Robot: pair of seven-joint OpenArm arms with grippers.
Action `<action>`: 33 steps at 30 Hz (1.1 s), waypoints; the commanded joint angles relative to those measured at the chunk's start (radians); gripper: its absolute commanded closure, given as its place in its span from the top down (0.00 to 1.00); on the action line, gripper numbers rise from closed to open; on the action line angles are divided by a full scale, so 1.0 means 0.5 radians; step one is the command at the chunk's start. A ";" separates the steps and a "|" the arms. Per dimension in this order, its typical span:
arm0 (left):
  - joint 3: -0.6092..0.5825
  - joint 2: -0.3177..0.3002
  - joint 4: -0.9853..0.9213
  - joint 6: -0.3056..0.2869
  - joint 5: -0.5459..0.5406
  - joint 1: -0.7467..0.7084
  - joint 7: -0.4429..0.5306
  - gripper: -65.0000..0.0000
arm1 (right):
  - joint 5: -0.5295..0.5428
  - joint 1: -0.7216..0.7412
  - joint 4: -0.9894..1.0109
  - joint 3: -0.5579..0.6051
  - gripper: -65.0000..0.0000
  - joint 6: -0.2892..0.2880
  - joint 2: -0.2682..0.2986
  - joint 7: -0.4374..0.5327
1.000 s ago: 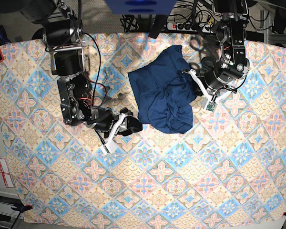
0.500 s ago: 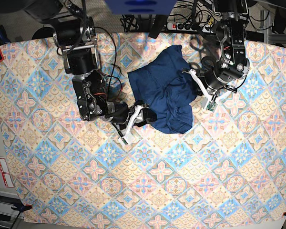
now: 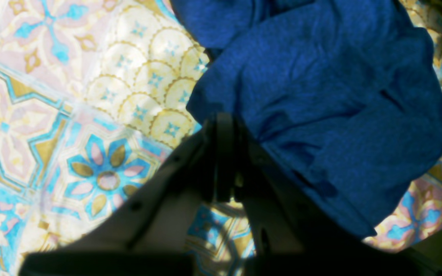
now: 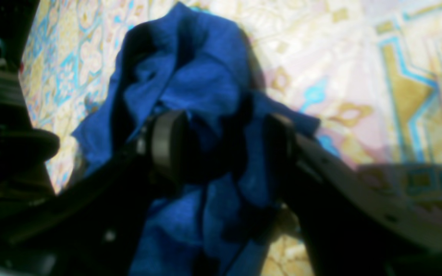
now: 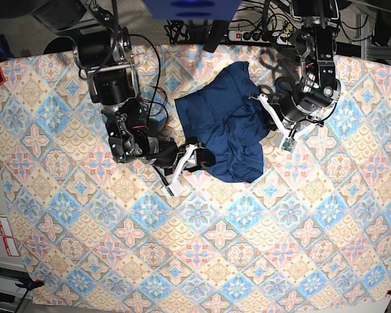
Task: Fold the T-shirt properly
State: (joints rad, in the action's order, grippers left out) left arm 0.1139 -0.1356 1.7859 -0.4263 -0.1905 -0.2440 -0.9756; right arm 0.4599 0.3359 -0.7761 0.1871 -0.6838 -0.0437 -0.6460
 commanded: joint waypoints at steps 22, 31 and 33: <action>0.019 -0.010 0.048 -0.005 -0.022 0.023 0.041 0.00 | 0.055 0.039 -0.177 -0.268 0.01 -0.029 -0.009 -0.155; 0.338 -0.022 0.149 -0.005 -0.369 0.014 0.026 0.00 | 0.055 -0.044 -0.465 -0.345 0.01 -0.029 0.132 -0.275; 0.391 -0.022 0.152 -0.005 -0.440 0.014 0.026 0.00 | 0.055 -0.053 -0.462 -0.348 0.01 -0.029 0.150 -0.275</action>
State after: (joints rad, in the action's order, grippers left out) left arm 0.3084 -0.1383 1.8431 -0.4240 -0.3786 -0.2447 -0.9798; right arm 0.4717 0.2882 -0.9897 0.0147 -0.6876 0.0288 -0.8009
